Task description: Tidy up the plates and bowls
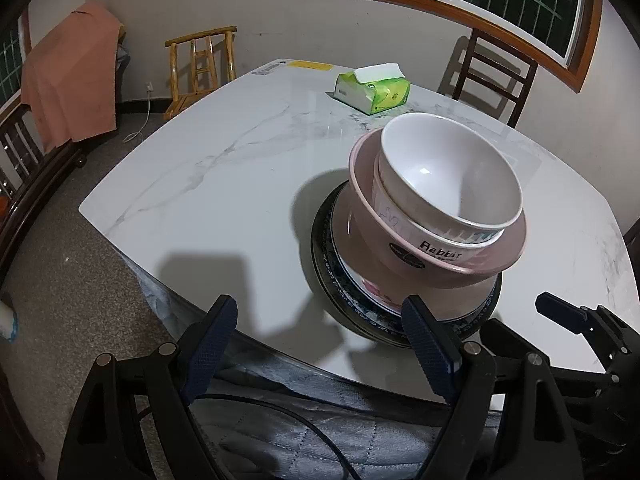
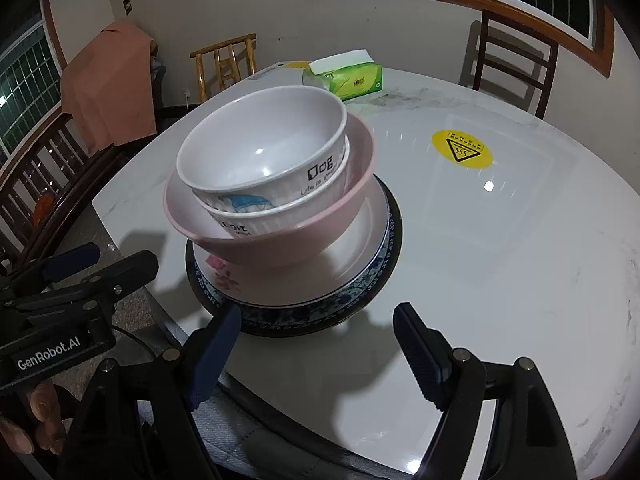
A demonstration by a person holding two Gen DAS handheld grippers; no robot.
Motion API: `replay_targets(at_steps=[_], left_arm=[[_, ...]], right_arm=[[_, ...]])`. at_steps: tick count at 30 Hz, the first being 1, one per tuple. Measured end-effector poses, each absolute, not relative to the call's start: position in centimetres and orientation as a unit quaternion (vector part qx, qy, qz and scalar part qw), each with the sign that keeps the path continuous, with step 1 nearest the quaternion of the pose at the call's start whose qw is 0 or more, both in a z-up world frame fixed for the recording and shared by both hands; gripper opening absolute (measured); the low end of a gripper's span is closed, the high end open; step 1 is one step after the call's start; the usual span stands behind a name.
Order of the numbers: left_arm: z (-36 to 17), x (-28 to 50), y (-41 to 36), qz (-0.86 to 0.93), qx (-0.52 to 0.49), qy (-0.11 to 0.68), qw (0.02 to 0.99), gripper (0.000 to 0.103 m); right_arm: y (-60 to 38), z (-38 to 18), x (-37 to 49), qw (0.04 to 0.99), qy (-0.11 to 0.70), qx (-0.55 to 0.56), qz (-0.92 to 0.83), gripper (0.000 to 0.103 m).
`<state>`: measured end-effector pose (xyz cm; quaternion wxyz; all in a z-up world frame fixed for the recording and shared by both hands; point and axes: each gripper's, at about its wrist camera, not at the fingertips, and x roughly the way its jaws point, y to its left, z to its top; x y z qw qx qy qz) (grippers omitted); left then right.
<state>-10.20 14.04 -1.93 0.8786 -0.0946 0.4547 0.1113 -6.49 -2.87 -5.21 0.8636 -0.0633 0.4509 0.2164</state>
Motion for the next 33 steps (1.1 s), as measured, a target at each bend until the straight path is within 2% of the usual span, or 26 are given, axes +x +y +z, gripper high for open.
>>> replay_targets(at_steps=[33], left_arm=[[-2.28, -10.24, 13.98, 0.117, -0.098, 0.456, 0.877, 0.082]], right_arm=[[-2.05, -5.41, -6.14, 0.860, 0.454, -0.069, 0.222, 0.081]])
